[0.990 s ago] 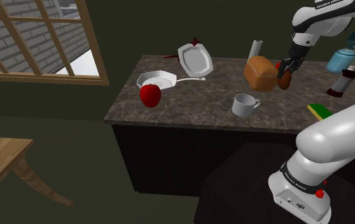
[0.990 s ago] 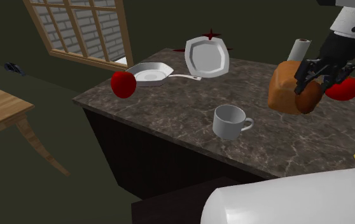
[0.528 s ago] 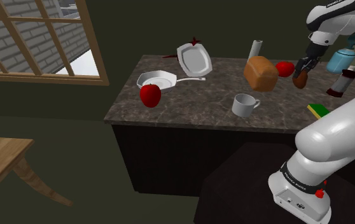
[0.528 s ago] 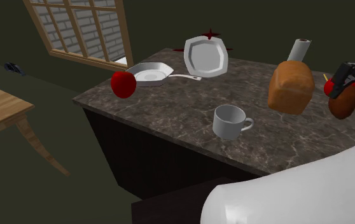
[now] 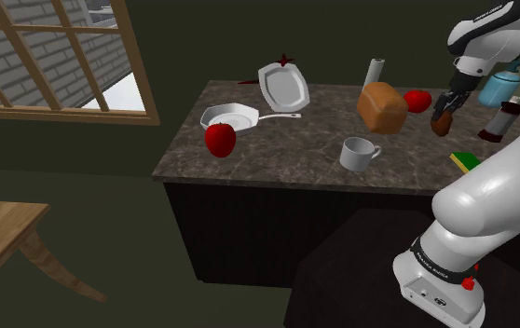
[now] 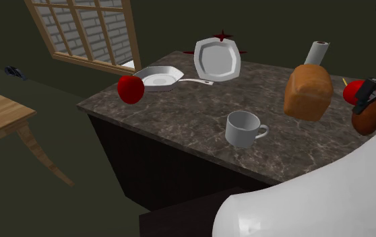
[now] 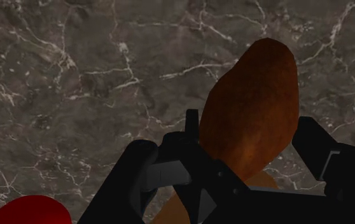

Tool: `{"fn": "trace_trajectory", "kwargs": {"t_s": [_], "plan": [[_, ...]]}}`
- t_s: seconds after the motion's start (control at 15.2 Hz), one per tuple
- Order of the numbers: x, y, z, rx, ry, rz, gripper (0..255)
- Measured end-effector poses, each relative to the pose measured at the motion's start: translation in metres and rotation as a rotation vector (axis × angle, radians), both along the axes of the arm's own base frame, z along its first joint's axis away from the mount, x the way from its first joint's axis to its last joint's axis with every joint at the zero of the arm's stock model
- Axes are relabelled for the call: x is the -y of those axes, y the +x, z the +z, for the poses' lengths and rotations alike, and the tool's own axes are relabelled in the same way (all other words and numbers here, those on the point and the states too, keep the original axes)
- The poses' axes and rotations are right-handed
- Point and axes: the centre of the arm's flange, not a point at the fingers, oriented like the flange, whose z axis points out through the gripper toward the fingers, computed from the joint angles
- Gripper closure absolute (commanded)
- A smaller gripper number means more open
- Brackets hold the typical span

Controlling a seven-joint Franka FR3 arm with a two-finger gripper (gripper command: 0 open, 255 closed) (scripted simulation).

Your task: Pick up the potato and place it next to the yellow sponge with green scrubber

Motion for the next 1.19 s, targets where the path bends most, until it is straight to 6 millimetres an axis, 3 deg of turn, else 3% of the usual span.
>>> {"fn": "trace_trajectory", "kwargs": {"t_s": [1.06,1.19], "plan": [[-0.001,0.002,-0.085,0.002,-0.001,0.001,255],[-0.001,0.004,-0.088,0.006,-0.003,0.003,255]]}}
